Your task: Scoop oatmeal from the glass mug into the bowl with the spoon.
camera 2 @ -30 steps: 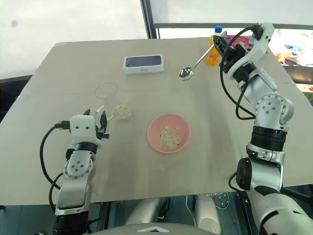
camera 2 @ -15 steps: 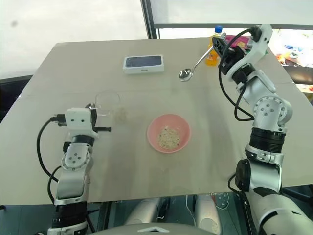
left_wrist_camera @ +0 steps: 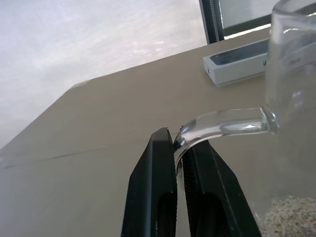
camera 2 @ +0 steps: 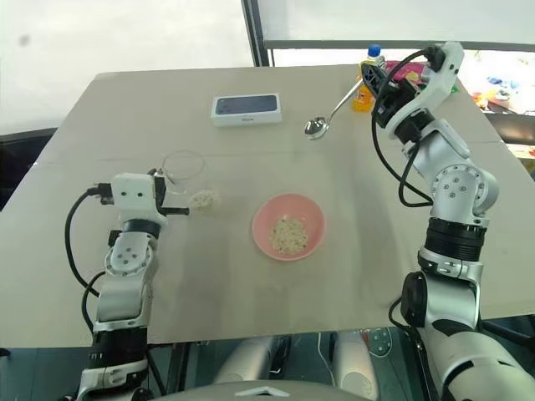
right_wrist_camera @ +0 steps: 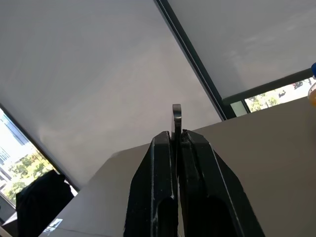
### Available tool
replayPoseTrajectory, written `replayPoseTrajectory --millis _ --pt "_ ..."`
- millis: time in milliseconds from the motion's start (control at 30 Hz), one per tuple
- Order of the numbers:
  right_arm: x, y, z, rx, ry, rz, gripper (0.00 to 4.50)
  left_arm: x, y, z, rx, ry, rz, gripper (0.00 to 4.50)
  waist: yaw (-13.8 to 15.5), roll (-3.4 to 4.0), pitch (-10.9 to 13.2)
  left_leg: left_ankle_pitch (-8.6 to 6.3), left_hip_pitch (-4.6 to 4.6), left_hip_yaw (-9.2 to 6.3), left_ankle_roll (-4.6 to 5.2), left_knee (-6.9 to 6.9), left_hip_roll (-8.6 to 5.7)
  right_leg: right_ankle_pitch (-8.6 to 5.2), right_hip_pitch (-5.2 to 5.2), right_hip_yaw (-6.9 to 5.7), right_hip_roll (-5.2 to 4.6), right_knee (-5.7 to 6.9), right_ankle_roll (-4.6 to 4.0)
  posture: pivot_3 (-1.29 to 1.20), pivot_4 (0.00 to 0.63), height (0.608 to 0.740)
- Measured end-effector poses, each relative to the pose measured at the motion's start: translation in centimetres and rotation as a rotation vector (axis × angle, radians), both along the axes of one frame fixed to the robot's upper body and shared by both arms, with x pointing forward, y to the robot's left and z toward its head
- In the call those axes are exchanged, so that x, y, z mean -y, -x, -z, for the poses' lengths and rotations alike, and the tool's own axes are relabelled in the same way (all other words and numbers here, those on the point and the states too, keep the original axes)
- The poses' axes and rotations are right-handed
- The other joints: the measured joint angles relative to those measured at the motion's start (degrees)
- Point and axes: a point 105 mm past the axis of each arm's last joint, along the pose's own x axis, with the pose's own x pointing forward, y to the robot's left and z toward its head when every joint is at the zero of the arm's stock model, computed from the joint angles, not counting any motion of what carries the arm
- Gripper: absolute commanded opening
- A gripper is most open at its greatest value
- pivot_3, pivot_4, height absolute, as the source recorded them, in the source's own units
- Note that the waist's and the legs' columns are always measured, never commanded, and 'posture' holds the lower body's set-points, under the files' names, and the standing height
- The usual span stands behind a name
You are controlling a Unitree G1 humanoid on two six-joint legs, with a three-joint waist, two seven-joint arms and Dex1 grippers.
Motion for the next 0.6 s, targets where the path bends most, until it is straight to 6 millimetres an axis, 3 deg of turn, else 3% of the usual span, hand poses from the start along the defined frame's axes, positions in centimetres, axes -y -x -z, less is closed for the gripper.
replayPoseTrajectory --millis 233,333,600 --pt "-4.5 1.5 -3.3 0.119 0.07 -0.122 0.0 4.2 -4.6 -1.8 -0.102 -0.075 0.25 0.09 -0.3 0.0 0.0 0.0 -0.09 -0.05 -0.01 0.04 -0.01 0.03 -0.05 -0.05 0.02 -0.04 0.01 0.0 0.15 0.74" --pt "-6.0 2.2 -4.2 0.15 0.091 -0.167 0.0 4.7 -6.1 -3.0 -0.131 -0.128 0.299 0.09 -0.57 0.0 0.0 0.0 -0.16 -0.04 -0.01 0.0 -0.01 0.03 -0.15 -0.03 0.02 -0.08 0.01 0.0 0.15 0.74" --pt "-9.6 2.6 -3.1 0.173 0.183 -0.246 0.0 7.4 -9.0 -4.0 -0.156 -0.157 0.417 0.09 -0.98 -0.03 -0.01 0.04 -1.0 -0.08 -0.05 0.37 -0.07 0.06 -0.93 -0.09 -0.04 0.15 0.05 0.0 0.15 0.74"
